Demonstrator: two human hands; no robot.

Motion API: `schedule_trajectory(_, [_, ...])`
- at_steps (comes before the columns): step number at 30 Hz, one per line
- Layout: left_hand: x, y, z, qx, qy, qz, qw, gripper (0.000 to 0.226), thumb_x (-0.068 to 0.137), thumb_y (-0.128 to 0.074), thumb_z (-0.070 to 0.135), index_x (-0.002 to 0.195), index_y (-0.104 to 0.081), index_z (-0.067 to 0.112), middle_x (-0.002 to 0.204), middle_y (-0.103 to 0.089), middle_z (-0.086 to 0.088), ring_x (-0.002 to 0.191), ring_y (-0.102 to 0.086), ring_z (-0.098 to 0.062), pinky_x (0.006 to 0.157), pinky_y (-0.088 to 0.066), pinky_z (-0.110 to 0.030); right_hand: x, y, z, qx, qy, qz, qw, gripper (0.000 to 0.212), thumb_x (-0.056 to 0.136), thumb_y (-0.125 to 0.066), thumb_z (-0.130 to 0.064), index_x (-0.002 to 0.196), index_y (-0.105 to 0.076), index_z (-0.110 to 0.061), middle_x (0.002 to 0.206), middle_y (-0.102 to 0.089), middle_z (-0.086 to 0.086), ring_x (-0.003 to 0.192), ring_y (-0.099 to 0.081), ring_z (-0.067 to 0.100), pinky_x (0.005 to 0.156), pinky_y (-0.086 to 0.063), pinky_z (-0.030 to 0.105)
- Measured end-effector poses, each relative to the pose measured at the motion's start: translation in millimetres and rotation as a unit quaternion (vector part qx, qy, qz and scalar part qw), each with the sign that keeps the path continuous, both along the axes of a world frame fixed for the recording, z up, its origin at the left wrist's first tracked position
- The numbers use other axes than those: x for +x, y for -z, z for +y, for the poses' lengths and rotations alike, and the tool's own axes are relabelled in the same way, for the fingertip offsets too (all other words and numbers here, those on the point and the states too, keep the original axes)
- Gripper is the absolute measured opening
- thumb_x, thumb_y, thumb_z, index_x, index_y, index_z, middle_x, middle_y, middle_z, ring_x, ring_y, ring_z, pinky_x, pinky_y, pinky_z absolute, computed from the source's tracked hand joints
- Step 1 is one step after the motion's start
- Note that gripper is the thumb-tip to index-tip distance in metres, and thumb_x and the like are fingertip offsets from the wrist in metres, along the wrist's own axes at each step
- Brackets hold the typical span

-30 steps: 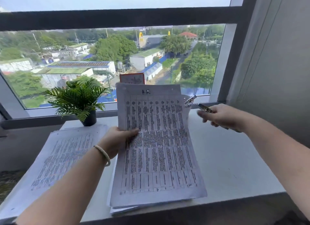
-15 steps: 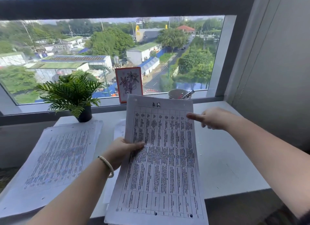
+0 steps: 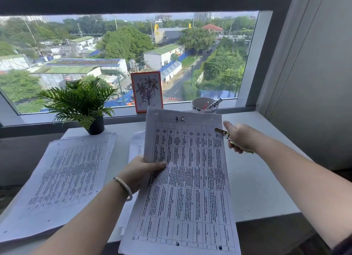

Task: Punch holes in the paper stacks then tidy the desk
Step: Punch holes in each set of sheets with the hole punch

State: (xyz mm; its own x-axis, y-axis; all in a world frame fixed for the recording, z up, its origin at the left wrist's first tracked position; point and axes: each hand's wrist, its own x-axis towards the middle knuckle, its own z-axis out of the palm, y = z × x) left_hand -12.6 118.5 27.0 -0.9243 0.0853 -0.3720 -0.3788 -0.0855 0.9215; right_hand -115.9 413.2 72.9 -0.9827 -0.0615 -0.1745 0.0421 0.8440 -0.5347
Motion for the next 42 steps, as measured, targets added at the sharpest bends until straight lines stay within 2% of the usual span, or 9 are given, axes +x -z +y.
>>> schedule_trajectory(8, [5,15,4,-0.014,0.005,-0.084,0.996,0.031,0.079,-0.07,-0.001,0.107,-0.061,-0.01,0.102,-0.068,-0.028,0.092,-0.067,-0.04,0.08,-0.057,-0.05,5,30,0,0.073,0.012,-0.064,0.995,0.062,0.1,-0.019,-0.041,0.066,-0.059,-0.007,0.062,-0.06,0.011,0.054,-0.054,0.024,0.061,-0.04,0.031])
schedule_trajectory(12, [-16,14,0,-0.196,-0.042,-0.029,0.979,0.069,0.068,-0.083,0.013,0.128,-0.05,0.003,0.122,-0.056,-0.029,0.083,-0.062,-0.028,0.071,-0.054,-0.039,13,39,-6,0.131,0.001,-0.066,0.989,0.045,0.095,-0.024,-0.024,0.066,-0.057,-0.013,0.065,-0.064,0.007,0.058,-0.057,0.024,0.067,-0.045,0.028])
schedule_trajectory(15, [-41,-10,17,-0.4,-0.066,0.137,0.904,0.094,0.071,-0.081,0.022,0.146,-0.026,0.016,0.14,-0.044,-0.014,0.117,-0.051,-0.025,0.095,-0.048,-0.039,17,45,-16,0.137,-0.008,-0.039,0.99,0.035,0.095,-0.027,-0.011,0.064,-0.04,-0.02,0.082,-0.057,0.01,0.072,-0.052,0.024,0.072,-0.045,0.03])
schedule_trajectory(18, [-65,-39,58,-0.565,0.107,0.271,0.772,0.088,0.076,-0.076,0.034,0.147,-0.025,0.025,0.146,-0.038,0.0,0.131,-0.04,-0.019,0.109,-0.036,-0.04,17,48,-25,0.176,-0.047,-0.025,0.983,0.031,0.093,-0.026,-0.008,0.065,-0.028,-0.021,0.099,-0.056,0.015,0.073,-0.043,0.025,0.067,-0.036,0.028])
schedule_trajectory(21, [-94,-49,88,-0.542,0.262,0.189,0.776,0.078,0.074,-0.079,0.028,0.14,-0.04,0.024,0.136,-0.052,0.002,0.12,-0.051,-0.019,0.106,-0.04,-0.038,18,50,-24,0.237,-0.088,-0.005,0.967,0.028,0.092,-0.025,-0.008,0.09,-0.052,-0.016,0.117,-0.059,0.012,0.092,-0.049,0.029,0.078,-0.039,0.032])
schedule_trajectory(23, [-105,-51,100,-0.581,0.321,0.141,0.735,0.062,0.073,-0.08,0.03,0.129,-0.054,0.019,0.124,-0.061,-0.001,0.109,-0.057,-0.02,0.097,-0.046,-0.036,18,52,-21,0.268,-0.102,0.009,0.958,0.034,0.093,-0.025,-0.009,0.111,-0.053,-0.011,0.126,-0.057,0.012,0.106,-0.054,0.032,0.082,-0.041,0.033])
schedule_trajectory(25, [-110,-51,107,-0.624,0.35,0.123,0.688,0.051,0.074,-0.077,0.037,0.117,-0.062,0.016,0.115,-0.065,-0.002,0.102,-0.059,-0.021,0.088,-0.049,-0.033,19,54,-17,0.281,-0.113,0.02,0.953,0.035,0.094,-0.025,-0.011,0.112,-0.054,-0.012,0.126,-0.058,0.011,0.109,-0.055,0.032,0.084,-0.042,0.034])
schedule_trajectory(31, [-112,-47,115,-0.634,0.351,0.092,0.683,0.048,0.072,-0.075,0.047,0.112,-0.066,0.02,0.096,-0.063,0.002,0.089,-0.058,-0.019,0.075,-0.044,-0.026,17,52,-14,0.273,-0.124,0.031,0.954,0.038,0.095,-0.022,-0.016,0.108,-0.057,-0.016,0.124,-0.059,0.01,0.107,-0.054,0.029,0.076,-0.034,0.028])
schedule_trajectory(42, [-110,-36,109,-0.58,0.334,0.089,0.738,0.032,0.08,-0.07,0.042,0.102,-0.069,0.018,0.084,-0.062,0.003,0.08,-0.055,-0.016,0.069,-0.042,-0.024,20,49,-17,0.256,-0.105,0.047,0.96,0.039,0.097,-0.023,-0.022,0.101,-0.061,-0.017,0.118,-0.062,0.011,0.105,-0.055,0.029,0.078,-0.037,0.032])
